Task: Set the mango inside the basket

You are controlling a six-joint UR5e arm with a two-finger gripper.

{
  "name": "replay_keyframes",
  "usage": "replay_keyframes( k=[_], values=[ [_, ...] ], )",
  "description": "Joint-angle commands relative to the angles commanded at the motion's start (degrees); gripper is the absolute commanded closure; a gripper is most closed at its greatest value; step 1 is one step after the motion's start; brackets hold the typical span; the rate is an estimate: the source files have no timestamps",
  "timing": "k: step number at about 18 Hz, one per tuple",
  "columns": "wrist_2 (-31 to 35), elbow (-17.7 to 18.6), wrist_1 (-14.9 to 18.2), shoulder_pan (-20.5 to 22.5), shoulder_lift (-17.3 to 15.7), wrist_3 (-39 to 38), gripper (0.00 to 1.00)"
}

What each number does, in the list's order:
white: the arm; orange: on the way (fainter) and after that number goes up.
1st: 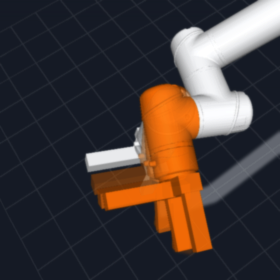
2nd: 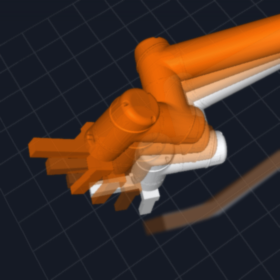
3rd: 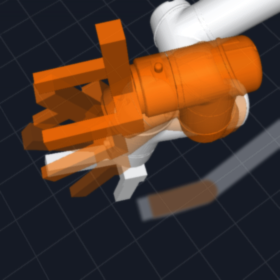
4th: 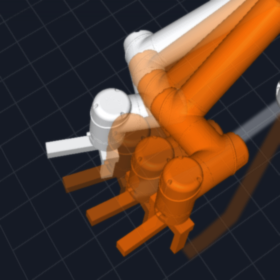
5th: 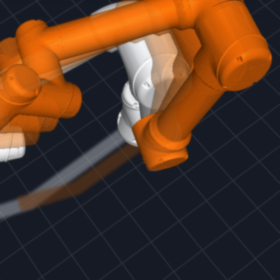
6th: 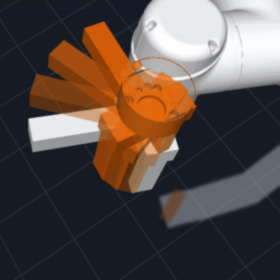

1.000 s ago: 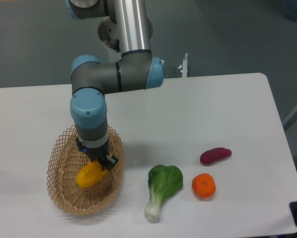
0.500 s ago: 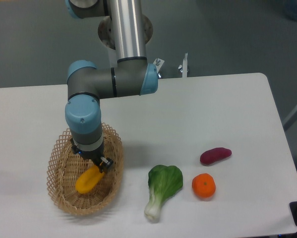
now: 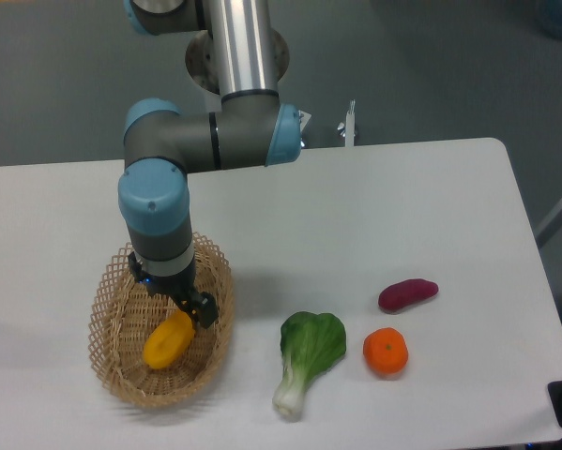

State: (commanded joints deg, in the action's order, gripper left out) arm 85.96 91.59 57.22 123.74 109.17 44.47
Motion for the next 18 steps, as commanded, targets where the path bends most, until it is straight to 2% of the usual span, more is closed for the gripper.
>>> replay_keyframes(
  k=[3, 6, 8, 13, 16, 18],
  values=[
    [-0.3, -2.6, 0.4, 4.7, -1.8, 0.9, 0.00],
    [-0.1, -2.9, 0.9, 8.4, -3.4, 2.3, 0.00],
    [0.0, -3.1, 1.7, 11.4, -4.1, 7.1, 0.00],
    [0.4, -4.2, 10.8, 19.6, -6.9, 24.3, 0.00],
    [0.5, -4.4, 13.4, 24.4, -8.2, 32.3, 0.00],
    [2.0, -4.0, 13.9, 27.2, -8.9, 37.9, 0.00]
  ],
)
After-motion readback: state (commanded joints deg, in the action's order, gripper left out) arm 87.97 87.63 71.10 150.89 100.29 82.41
